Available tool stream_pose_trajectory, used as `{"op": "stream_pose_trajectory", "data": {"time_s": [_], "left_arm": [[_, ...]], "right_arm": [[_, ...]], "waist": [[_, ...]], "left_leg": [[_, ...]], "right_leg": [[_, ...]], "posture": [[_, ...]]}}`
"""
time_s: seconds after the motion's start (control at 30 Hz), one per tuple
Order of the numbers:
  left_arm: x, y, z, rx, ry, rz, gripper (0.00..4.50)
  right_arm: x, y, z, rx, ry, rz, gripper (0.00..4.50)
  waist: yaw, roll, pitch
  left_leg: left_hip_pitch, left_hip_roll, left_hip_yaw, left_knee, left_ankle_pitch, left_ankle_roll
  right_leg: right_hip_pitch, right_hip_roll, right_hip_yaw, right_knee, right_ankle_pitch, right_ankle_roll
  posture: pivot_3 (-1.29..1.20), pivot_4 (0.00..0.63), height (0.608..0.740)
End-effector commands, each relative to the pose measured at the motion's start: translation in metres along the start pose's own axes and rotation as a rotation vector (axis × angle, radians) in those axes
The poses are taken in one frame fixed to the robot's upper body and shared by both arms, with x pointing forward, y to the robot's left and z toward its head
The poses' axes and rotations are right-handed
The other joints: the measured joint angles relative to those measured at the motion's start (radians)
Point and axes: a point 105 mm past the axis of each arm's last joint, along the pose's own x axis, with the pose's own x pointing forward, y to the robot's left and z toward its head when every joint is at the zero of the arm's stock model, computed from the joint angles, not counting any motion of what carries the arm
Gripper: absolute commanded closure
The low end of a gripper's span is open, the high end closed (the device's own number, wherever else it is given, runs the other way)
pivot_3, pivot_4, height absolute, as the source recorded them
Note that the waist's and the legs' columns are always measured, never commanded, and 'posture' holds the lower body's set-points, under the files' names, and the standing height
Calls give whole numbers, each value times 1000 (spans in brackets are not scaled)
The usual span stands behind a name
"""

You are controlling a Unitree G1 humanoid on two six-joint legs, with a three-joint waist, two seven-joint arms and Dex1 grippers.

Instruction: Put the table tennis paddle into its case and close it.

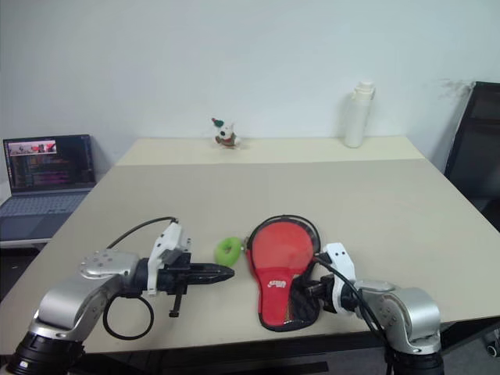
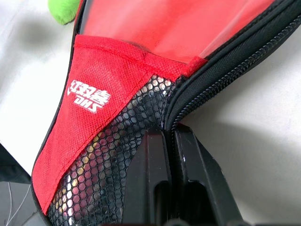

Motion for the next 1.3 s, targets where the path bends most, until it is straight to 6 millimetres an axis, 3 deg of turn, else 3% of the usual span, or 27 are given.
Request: {"op": "stream_pose_trajectory", "data": {"time_s": [0.03, 0.33, 0.57, 0.73, 0.83, 1.1, 1.2, 1.3], "left_arm": [[3, -4, 11, 38, -19, -22, 4500], [5, -2, 11, 42, -19, -23, 4500], [5, 0, 6, 27, -21, -8, 4500], [4, 5, 1, 8, -28, 25, 4500], [2, 8, 0, 0, -41, 48, 4500], [-9, 24, -14, -63, -24, 139, 4500], [-18, 53, -25, -70, 14, 302, 3869], [-21, 68, -27, -60, 22, 374, 2857]], "right_arm": [[-1, 5, -9, 0, 36, 22, 4484], [0, -10, -4, 18, 14, -39, 4484], [-10, -15, 0, -62, 12, -62, 2431], [-27, -3, 15, -223, -15, 39, 771], [-37, 8, 31, -251, -78, 122, 771], [-46, 11, 59, -294, -202, 153, 771], [-41, 10, 69, -327, -235, 135, 721], [-37, 11, 72, -345, -244, 134, 721]], "waist": [[1, 0, 0], [5, 0, 0], [9, -1, 0], [16, -1, 0], [15, -1, 0], [13, -1, 0], [14, -1, 0], [14, -1, 0]], "left_leg": [[0, 0, 0, 0, 0, 0], [0, 0, 0, 0, 0, 0], [2, 0, 0, 1, 0, 0], [1, -2, 0, 1, 0, 0], [0, -1, -1, 1, 0, 0], [-1, 0, -1, -1, 0, 0], [-1, -1, -1, -1, 0, 0], [-1, -1, -1, 0, 0, 0]], "right_leg": [[0, 0, 0, 0, 0, 0], [0, 0, 0, 0, 0, 0], [2, 0, 0, 0, 0, 0], [3, -2, -1, -2, 0, 0], [3, -2, -1, -5, 0, 1], [3, -1, -2, -7, 1, 1], [3, -1, -2, -7, 1, 2], [3, -1, -2, -7, 1, 2]], "posture": [[0, 150, 740], [0, 150, 740], [0, 150, 740], [0, 150, 740], [0, 150, 740], [0, 150, 740], [0, 150, 740], [0, 150, 740]]}}
